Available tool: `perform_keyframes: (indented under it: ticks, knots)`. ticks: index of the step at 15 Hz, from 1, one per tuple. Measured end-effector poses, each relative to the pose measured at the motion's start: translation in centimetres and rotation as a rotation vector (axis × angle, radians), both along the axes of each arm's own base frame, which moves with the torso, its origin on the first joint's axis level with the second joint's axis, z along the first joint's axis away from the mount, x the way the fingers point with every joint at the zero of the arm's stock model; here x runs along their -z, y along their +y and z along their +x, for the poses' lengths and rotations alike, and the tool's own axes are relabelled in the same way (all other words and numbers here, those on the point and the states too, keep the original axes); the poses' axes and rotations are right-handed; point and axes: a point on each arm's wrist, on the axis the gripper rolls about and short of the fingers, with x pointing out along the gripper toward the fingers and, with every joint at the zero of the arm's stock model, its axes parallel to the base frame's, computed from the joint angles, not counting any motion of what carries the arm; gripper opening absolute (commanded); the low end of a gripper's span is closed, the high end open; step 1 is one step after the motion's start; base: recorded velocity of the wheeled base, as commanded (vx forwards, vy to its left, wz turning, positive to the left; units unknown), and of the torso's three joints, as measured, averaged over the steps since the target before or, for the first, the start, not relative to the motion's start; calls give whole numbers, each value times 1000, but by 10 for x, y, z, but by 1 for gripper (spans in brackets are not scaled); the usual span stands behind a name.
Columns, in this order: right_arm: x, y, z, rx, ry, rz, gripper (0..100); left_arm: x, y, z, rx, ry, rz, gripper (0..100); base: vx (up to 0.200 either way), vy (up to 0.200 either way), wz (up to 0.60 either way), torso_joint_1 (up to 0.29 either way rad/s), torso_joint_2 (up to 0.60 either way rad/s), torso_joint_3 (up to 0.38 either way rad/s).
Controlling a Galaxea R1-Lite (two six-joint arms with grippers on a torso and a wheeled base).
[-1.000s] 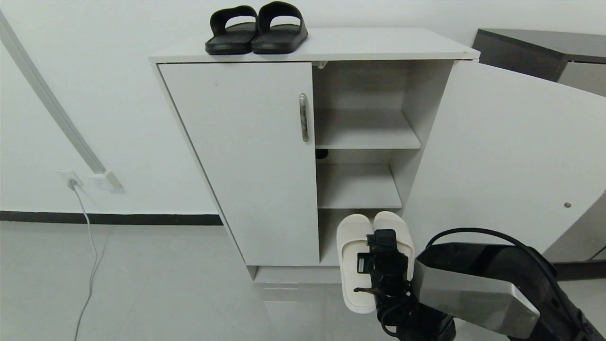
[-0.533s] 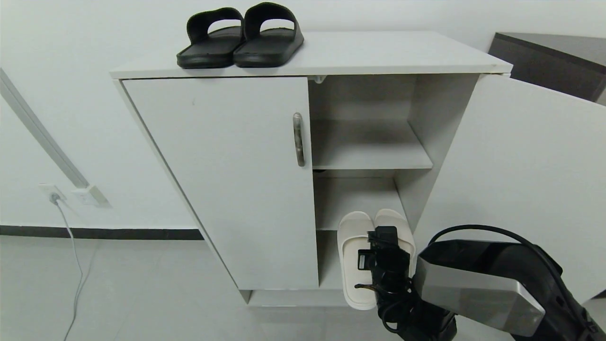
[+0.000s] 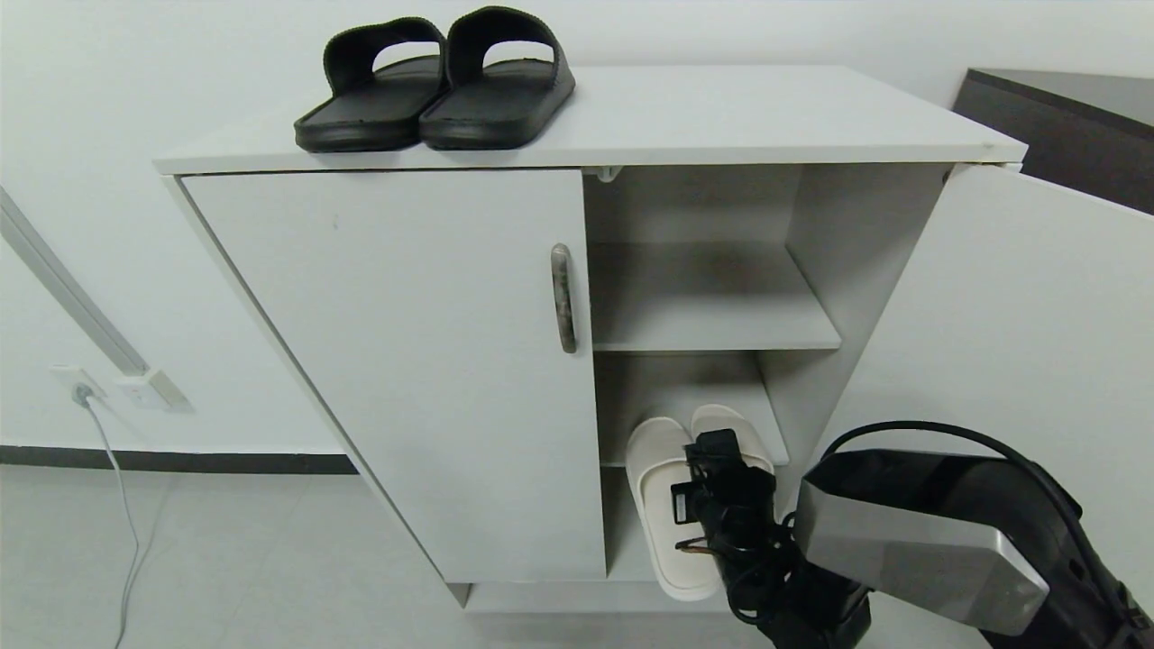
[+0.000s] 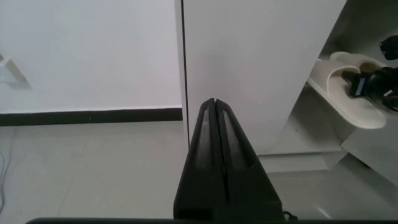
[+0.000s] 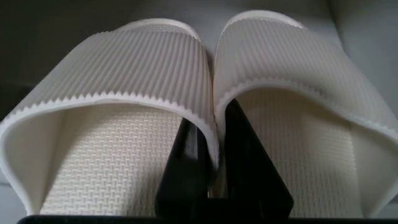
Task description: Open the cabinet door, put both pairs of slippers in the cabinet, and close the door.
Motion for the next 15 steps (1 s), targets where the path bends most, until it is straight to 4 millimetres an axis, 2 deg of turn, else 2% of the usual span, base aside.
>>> perform_keyframes:
  ticks: [5, 9, 15]
  knots:
    - [-18, 8, 46, 50, -26, 44, 0, 0, 0, 0, -3, 0, -4, 0, 0, 0, 0, 0, 0, 0]
    - [-23, 10, 81, 91, -44, 52, 0, 0, 0, 0, -3, 0, -6, 0, 0, 0, 0, 0, 0, 0]
    - [-18, 7, 114, 103, -54, 55, 0, 0, 0, 0, -3, 0, -7, 0, 0, 0, 0, 0, 0, 0]
